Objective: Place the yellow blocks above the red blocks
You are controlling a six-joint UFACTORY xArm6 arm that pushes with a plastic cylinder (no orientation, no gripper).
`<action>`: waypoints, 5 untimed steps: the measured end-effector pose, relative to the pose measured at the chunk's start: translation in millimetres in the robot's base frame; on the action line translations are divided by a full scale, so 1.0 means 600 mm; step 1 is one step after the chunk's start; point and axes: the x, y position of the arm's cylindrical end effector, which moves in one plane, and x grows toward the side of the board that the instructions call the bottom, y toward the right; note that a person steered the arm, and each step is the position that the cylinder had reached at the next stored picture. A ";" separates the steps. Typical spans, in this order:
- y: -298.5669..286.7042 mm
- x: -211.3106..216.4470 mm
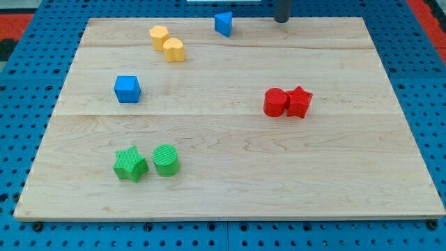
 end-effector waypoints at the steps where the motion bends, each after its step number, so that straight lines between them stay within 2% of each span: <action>1: -0.109 0.002; 3: -0.410 0.001; 4: -0.472 0.033; 5: -0.443 0.118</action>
